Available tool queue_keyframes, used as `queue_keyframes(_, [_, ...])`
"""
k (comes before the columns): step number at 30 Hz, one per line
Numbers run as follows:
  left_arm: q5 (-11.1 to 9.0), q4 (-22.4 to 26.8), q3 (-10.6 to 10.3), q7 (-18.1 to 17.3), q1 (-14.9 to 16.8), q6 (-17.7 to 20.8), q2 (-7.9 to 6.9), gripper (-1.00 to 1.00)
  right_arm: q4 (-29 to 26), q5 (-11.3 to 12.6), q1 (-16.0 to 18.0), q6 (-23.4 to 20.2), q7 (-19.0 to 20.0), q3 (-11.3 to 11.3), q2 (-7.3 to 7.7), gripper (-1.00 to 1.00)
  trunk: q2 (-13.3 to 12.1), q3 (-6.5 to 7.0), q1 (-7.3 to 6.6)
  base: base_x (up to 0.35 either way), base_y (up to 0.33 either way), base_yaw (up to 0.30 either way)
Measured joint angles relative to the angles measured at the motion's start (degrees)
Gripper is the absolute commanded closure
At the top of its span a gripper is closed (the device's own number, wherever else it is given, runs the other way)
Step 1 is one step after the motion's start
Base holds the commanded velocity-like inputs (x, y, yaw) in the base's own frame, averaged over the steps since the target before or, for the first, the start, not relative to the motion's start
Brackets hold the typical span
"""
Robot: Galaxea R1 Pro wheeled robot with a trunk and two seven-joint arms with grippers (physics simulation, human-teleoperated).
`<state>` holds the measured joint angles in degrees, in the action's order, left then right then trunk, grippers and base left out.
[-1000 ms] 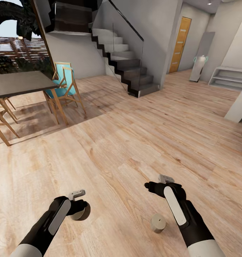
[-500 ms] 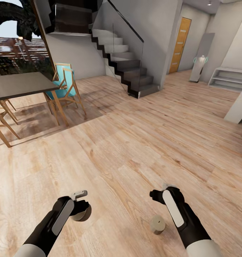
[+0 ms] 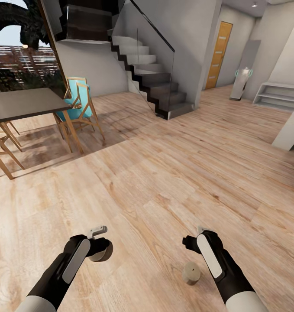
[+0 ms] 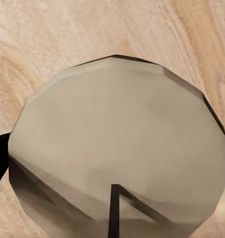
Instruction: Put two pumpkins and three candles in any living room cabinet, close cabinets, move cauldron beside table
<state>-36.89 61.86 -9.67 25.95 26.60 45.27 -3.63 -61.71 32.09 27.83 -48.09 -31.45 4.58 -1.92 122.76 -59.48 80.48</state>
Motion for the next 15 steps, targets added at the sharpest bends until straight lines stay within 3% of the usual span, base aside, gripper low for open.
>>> queue_keyframes(8, [0.0,0.0,0.0,0.0,0.0,0.0,0.0,1.0,0.0,0.0,0.0,0.1,0.0,-0.1,-0.1,-1.0,0.0,0.0,0.0,0.0,0.065,-0.014])
queue_keyframes(15, [-0.1,0.0,0.0,0.0,0.0,0.0,0.01,1.0,0.0,3.5,0.0,0.0,0.0,-0.1,0.23,-1.0,0.0,0.0,0.0,0.0,0.013,-0.249])
